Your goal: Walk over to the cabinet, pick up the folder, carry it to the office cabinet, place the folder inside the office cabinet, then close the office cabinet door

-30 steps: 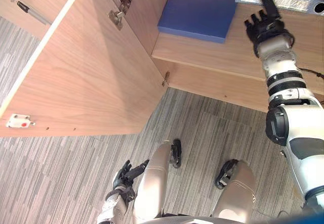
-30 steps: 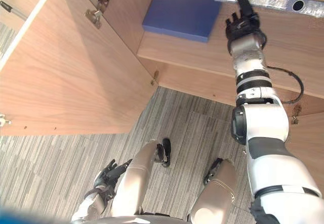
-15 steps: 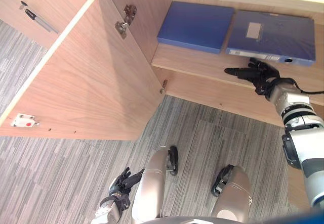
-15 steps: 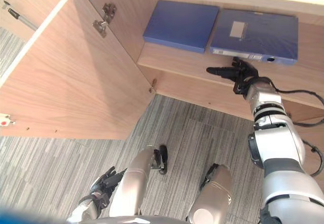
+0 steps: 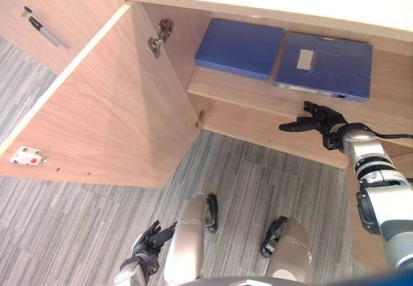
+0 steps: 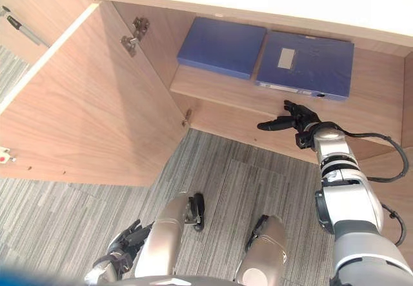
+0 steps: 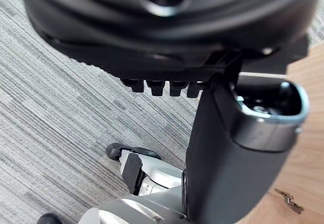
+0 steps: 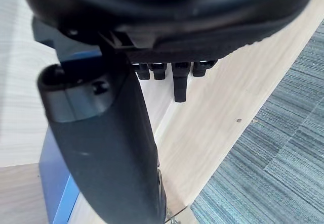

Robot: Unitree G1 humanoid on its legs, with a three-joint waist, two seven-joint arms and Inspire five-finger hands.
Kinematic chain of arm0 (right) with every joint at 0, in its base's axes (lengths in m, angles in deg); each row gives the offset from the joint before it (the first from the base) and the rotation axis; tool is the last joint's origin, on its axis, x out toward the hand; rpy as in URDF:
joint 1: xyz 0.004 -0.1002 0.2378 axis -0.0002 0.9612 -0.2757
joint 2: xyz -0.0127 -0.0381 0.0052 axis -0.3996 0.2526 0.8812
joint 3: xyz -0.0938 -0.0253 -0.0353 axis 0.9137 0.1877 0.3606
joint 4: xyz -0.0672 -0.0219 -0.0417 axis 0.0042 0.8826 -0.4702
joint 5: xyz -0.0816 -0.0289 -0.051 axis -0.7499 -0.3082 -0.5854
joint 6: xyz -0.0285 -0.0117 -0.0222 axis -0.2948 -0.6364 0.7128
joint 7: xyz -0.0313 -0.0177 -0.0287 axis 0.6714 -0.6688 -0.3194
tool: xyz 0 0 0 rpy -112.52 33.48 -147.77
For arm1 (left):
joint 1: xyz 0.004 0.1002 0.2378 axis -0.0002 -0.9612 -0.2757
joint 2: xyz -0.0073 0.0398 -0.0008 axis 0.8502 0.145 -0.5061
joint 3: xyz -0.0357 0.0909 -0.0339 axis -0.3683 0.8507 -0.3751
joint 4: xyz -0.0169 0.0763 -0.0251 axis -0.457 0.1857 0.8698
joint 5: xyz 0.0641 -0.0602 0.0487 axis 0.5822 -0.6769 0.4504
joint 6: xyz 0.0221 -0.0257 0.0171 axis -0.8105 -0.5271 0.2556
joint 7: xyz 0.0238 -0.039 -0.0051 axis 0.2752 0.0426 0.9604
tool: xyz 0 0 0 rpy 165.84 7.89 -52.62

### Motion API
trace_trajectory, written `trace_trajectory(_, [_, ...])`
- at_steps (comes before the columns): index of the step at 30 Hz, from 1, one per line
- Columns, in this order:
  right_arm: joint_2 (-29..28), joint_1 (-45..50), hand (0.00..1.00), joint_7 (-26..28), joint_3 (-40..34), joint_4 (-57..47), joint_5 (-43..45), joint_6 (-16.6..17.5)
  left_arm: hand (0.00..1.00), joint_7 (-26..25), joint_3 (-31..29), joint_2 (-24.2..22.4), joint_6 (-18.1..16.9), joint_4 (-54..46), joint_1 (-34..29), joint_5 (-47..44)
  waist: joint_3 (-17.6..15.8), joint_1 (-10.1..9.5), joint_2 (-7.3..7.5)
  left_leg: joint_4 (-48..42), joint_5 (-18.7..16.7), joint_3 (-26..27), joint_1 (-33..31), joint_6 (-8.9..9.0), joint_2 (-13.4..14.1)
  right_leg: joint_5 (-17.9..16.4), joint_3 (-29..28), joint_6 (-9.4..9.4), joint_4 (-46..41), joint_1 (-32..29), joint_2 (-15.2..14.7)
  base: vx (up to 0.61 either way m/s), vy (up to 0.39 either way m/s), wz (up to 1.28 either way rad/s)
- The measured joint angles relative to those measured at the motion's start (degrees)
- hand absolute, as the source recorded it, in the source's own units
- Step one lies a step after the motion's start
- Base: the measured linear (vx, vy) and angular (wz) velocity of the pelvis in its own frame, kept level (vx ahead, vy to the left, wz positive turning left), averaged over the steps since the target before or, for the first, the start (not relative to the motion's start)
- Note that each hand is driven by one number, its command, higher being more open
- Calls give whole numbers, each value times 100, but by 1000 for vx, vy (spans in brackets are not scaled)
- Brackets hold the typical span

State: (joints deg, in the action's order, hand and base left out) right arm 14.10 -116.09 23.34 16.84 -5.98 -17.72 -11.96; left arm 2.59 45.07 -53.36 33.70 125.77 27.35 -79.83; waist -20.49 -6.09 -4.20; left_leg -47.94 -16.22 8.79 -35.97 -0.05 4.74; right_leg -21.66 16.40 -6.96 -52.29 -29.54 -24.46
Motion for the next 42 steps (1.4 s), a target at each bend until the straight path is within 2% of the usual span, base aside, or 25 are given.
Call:
trace_trajectory(5, [-222, 319, 100, -23, -19, -119, -2, -3, 100, -2, 1, 28, -8, 56, -54, 49, 4, -3, 67, 365, 42, 117, 412, 10, 101, 186, 36, -16, 494, 374, 176, 60, -5, -17])
trace_trajectory(8, [-444, 608, 100, -3, -313, -177, -154, -49, 100, -3, 4, 91, -5, 54, -103, 187, 43, 3, 160, 868, 212, 157, 790, 68, 131, 424, 176, -23, 1094, 783, 336, 100, -27, -11])
trace_trajectory(11, [-666, 999, 100, 12, -592, -159, -180, -400, 100, -2, 1, 116, -4, 55, -155, 338, 60, -8, 233, 1411, 379, 203, 1282, 137, 197, 716, 335, -18, 1828, 1321, 557, 121, -25, -15])
trace_trajectory(14, [-989, 1314, 100, 48, -991, -89, -513, -581, 100, 4, -24, 183, 4, 56, -324, 469, 122, 29, 307, 1884, 497, 430, 1799, 250, 462, 1208, 327, 28, 2819, 1842, 1028, 118, -35, -51])
trace_trajectory(16, [-994, 1323, 100, 30, -994, -126, -865, -580, 100, 4, -74, 179, 3, 67, -358, 518, 171, 44, 320, 1863, 497, 448, 1877, 253, 563, 1348, 223, 61, 3035, 1909, 1185, 68, -25, -59])
trace_trajectory(17, [-1002, 1325, 100, -24, -912, -297, -1186, -570, 100, 9, -164, 140, 3, 110, -359, 548, 183, 32, 339, 1717, 495, 200, 1919, 255, 620, 1512, 15, 98, 3230, 1980, 1350, 32, -31, -108])
trace_trajectory(18, [-1043, 1342, 100, -107, -881, -466, -1510, -402, 100, 8, -192, 81, -15, 156, -369, 550, 225, -8, 370, 1611, 455, -411, 1983, 315, 547, 1674, -304, 128, 3369, 1990, 1515, 6, -26, -138])
trace_trajectory(20, [-1104, 1463, 100, -324, -859, -536, -1742, -29, 100, -25, -220, 30, -50, 326, -370, 564, 489, -1, 422, 1758, 291, -1294, 2180, 562, 358, 1856, -740, 95, 3673, 1985, 1698, -17, 29, -127])
trace_trajectory(21, [-1126, 1616, 100, -453, -907, -582, -1738, 82, 100, -58, -216, 25, -55, 394, -341, 565, 596, 58, 441, 1888, 207, -1480, 2305, 661, 341, 1981, -899, 68, 3826, 1995, 1754, -20, 121, -101])
trace_trajectory(23, [-1270, 2141, 100, -762, -1166, -653, -1688, 225, 100, -154, -200, 52, -59, 482, -198, 673, 790, 273, 579, 2163, 44, -1351, 2576, 641, 330, 2272, -1210, -28, 4189, 2079, 1782, -55, 182, -76])
trace_trajectory(26, [-1541, 2874, 100, -901, -1360, -614, -1502, 197, 100, -206, -154, 110, -60, 496, -21, 991, 941, 350, 812, 2185, -5, -888, 2746, 557, 288, 2624, -1681, -109, 4493, 2081, 1759, -115, 182, -89])
trace_trajectory(27, [-1699, 3252, 100, -924, -1359, -605, -1481, 186, 100, -224, -65, 200, -83, 492, 44, 1355, 991, 370, 892, 2176, -41, -573, 2872, 498, 272, 2763, -1962, -147, 4582, 2067, 1759, -167, 154, -124])
trace_trajectory(29, [-1909, 3680, 100, -927, -1353, -551, -1454, 127, 100, -333, 7, 258, -87, 497, 145, 1689, 1002, 499, 902, 2187, -68, -100, 3105, 409, 309, 3157, -1943, -102, 4702, 2041, 1756, -199, 121, -138])
trace_trajectory(30, [-2027, 3835, 100, -932, -1348, -485, -1318, 105, 100, -374, -17, 263, -106, 502, 196, 1798, 1022, 561, 849, 2265, -5, 359, 3225, 291, 395, 3776, -1661, 101, 5120, 2031, 1830, -303, 94, -172])
trace_trajectory(31, [-2131, 3961, 100, -951, -1360, -470, -1136, 84, 100, -423, -83, 243, -131, 562, 228, 1813, 988, 617, 780, 2387, 99, 798, 3355, 204, 474, 3634, -750, 347, 4906, 1984, 1752, -303, 95, -180])
trace_trajectory(32, [-2165, 4034, 100, -960, -1364, -448, -1007, 61, 100, -464, -145, 241, -130, 571, 238, 1816, 985, 636, 766, 2476, 161, 1002, 3455, 212, 486, 3320, -228, 566, 4591, 1963, 1645, -262, 60, -171])
trace_trajectory(33, [-2213, 4228, 100, -974, -1370, -451, -821, 46, 100, -553, -239, 224, -130, 604, 252, 1830, 1001, 656, 684, 2678, 294, 1353, 3661, 238, 568, 2804, 431, 786, 4039, 1970, 1478, -164, 2, -146])
trace_trajectory(34, [-2283, 4446, 100, -1010, -1510, -518, -722, 48, 100, -649, -330, 223, -131, 616, 248, 1866, 1020, 679, 552, 2852, 430, 1590, 3773, 313, 735, 2398, 721, 864, 3453, 1978, 1382, -152, -51, -129])
trace_trajectory(35, [-2336, 4571, 100, -1047, -1618, -568, -645, 48, 100, -694, -370, 228, -133, 633, 247, 1895, 1029, 696, 505, 2954, 506, 1665, 3821, 357, 799, 2236, 753, 821, 3213, 1994, 1329, -138, -158, -94])
trace_trajectory(36, [-2420, 4826, 100, -1086, -1800, -666, -586, 48, 100, -754, -426, 249, -135, 677, 229, 1911, 1053, 741, 499, 3233, 646, 1757, 3942, 398, 840, 1933, 708, 606, 2914, 2140, 1169, -122, -233, -63])
trace_trajectory(37, [-2476, 5027, 100, -1115, -1934, -715, -592, 48, 100, -785, -439, 272, -138, 681, 138, 1917, 1138, 788, 640, 3408, 656, 1734, 3974, 576, 751, 1629, 579, 288, 3025, 2336, 1004, -99, -254, -62])
trace_trajectory(38, [-2498, 5089, 100, -1131, -2048, -730, -595, 55, 100, -805, -474, 278, -142, 704, 136, 1932, 1159, 799, 704, 3474, 705, 1701, 3980, 688, 677, 1542, 511, 105, 3208, 2365, 1031, -92, -250, -57])
trace_trajectory(39, [-2485, 5206, 100, -1239, -2290, -740, -594, 76, 100, -832, -504, 135, -116, 832, 70, 2000, 1204, 826, 622, 3663, 780, 1426, 4041, 801, 682, 1590, 477, 130, 3518, 2416, 1318, -39, -198, -67])
trace_trajectory(40, [-2465, 5276, 100, -1335, -2421, -742, -593, 84, 100, -820, -505, 11, -118, 876, -37, 2017, 1250, 813, 567, 3946, 804, 1337, 4183, 783, 690, 1660, 453, 200, 3772, 2489, 1534, -42, -191, -97])
trace_trajectory(42, [-2460, 5287, 100, -1411, -2553, -753, -584, 149, 100, -731, -587, -60, -97, 971, -195, 2023, 1329, 793, 590, 4333, 944, 1280, 4329, 799, 792, 1811, 323, 402, 4076, 2467, 1935, -7, -155, -93])
